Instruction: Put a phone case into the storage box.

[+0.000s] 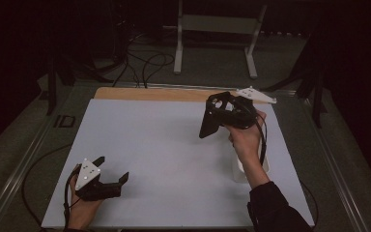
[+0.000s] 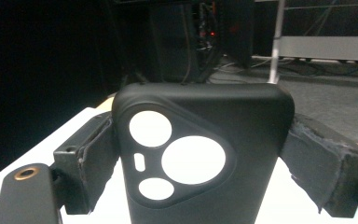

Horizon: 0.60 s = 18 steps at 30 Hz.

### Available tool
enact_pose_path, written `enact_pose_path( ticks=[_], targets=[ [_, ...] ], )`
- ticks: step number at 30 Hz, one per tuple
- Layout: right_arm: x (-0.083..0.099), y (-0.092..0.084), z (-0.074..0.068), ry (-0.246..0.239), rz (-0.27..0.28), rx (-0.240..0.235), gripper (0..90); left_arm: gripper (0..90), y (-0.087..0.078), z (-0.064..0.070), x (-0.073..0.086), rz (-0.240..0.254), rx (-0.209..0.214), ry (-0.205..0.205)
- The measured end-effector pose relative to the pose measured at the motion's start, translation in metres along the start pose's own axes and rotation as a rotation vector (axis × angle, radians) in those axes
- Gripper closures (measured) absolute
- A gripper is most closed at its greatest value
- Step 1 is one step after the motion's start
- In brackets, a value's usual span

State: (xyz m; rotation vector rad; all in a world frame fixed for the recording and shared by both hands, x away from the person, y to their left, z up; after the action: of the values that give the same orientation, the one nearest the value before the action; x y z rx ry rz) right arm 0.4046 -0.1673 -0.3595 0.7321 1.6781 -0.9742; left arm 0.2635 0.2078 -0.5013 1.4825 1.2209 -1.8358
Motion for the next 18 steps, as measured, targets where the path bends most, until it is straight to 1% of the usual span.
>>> enact_pose_path(
  ticks=[2, 4, 5, 7, 8, 9, 12, 13, 15, 16, 18],
  targets=[
    [-0.002, 0.001, 0.005, -0.004, 0.001, 0.017, 14.4, 0.9, 0.0, 0.0, 0.0, 0.0, 0.0, 0.0],
    [-0.002, 0.001, 0.005, -0.004, 0.001, 0.017, 14.4, 0.9, 0.0, 0.0, 0.0, 0.001, 0.0, 0.0],
    [-0.003, 0.002, 0.007, 0.0, 0.003, 0.025, 14.4, 0.9, 0.0, 0.0, 0.0, 0.0, 0.001, 0.0],
    [-0.008, 0.003, 0.017, -0.007, 0.02, 0.059, 14.4, 0.9, 0.0, 0.0, 0.0, -0.002, 0.002, 0.0],
    [-0.008, 0.003, 0.017, -0.007, 0.02, 0.059, 14.4, 0.9, 0.0, 0.0, 0.0, -0.003, 0.002, 0.0],
    [-0.01, 0.002, 0.022, -0.009, 0.031, 0.07, 14.4, 0.9, 0.0, 0.001, 0.0, -0.002, 0.003, 0.0],
    [-0.011, 0.002, 0.025, -0.008, 0.036, 0.078, 14.4, 0.9, 0.0, 0.001, 0.0, -0.001, 0.002, 0.0],
    [-0.014, 0.003, 0.031, -0.006, 0.035, 0.103, 14.4, 0.9, 0.0, 0.001, 0.0, -0.001, 0.002, -0.002],
    [-0.014, 0.003, 0.033, -0.011, 0.035, 0.111, 14.4, 0.9, 0.0, 0.001, 0.0, 0.001, 0.001, -0.004],
    [-0.015, 0.004, 0.037, -0.021, 0.031, 0.134, 14.4, 0.9, 0.0, 0.001, 0.0, 0.001, 0.001, -0.004],
    [-0.015, 0.006, 0.043, -0.018, 0.029, 0.155, 14.4, 1.0, 0.0, 0.0, 0.0, 0.001, 0.0, -0.004]
  ],
)
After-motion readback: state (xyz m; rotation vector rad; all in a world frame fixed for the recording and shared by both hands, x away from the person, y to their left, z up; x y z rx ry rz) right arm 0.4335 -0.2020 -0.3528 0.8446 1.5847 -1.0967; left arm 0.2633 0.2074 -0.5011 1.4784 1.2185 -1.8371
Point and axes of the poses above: each handheld gripper's, and its own axes: y roughly forward along the jaws, x roughly out of its underside, z roughly to its right, the point moved 4 cm from there along y, roughly forward along the jaws, and after that the axes turned 4 degrees about z, right-handed, at the moved point
